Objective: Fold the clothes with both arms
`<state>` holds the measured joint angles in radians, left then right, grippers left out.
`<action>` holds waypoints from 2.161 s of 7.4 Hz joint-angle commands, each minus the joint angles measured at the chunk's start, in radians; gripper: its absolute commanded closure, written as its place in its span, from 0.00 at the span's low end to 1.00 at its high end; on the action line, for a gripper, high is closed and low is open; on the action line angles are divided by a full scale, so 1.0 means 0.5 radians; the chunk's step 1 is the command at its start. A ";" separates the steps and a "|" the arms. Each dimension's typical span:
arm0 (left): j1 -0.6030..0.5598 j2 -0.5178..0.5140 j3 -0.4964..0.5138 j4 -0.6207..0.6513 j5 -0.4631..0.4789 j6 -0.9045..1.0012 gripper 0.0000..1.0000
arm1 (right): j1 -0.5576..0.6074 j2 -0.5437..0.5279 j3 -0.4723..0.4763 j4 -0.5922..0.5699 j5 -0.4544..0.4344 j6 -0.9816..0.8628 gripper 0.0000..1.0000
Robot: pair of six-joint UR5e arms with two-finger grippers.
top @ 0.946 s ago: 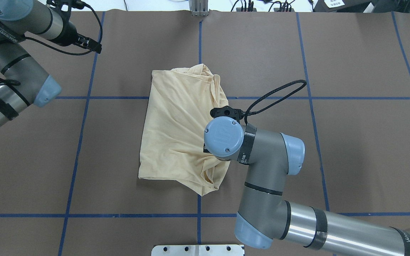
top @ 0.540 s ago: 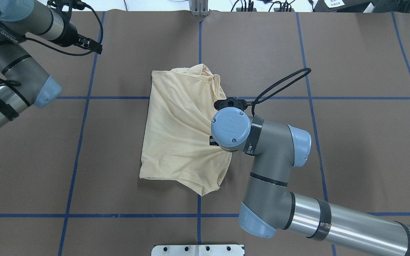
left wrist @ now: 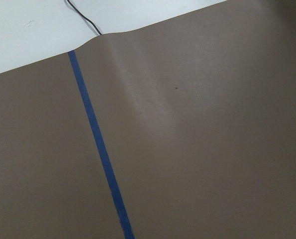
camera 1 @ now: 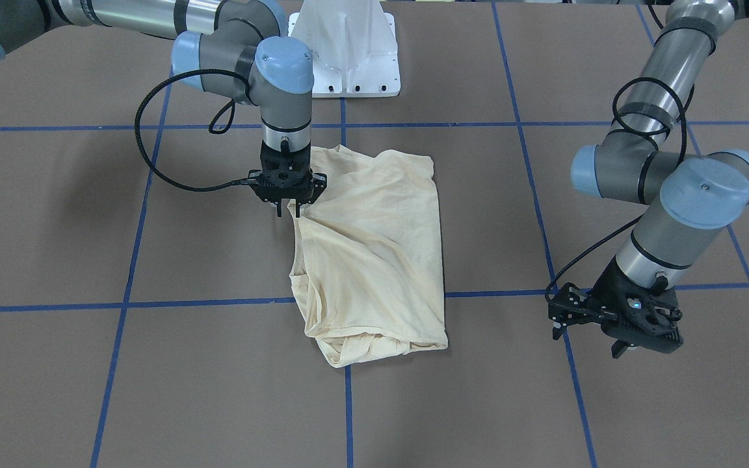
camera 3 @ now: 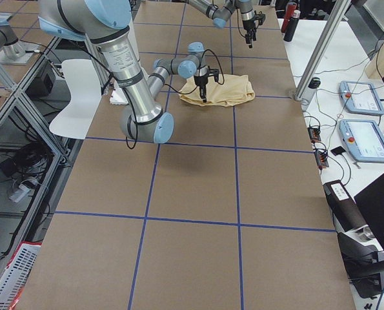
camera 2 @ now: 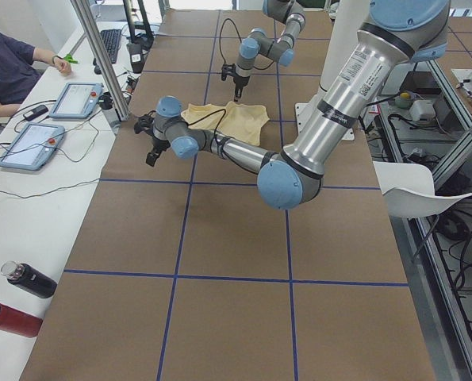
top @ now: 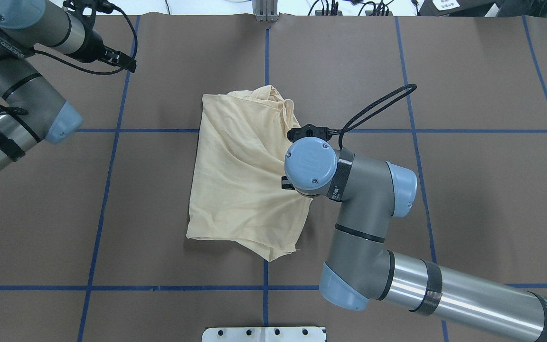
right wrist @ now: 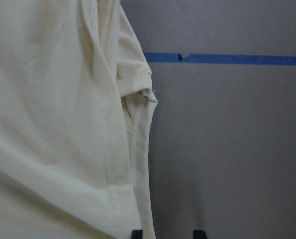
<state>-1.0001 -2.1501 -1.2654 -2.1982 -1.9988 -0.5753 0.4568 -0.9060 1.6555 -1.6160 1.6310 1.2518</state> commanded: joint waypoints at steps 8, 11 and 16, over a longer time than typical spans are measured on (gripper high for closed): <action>0.722 0.578 -1.037 0.015 0.035 -1.216 0.00 | 0.077 -0.339 0.475 0.103 0.159 0.104 0.00; 1.104 0.603 -1.040 0.012 0.316 -1.677 0.00 | 0.077 -0.342 0.475 0.103 0.156 0.104 0.00; 1.200 0.567 -1.022 0.015 0.307 -1.835 0.39 | 0.074 -0.342 0.469 0.103 0.156 0.104 0.00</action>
<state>-0.4028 -1.8626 -1.7813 -2.1907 -1.8432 -1.4894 0.4942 -1.0768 1.8904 -1.5647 1.7089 1.3039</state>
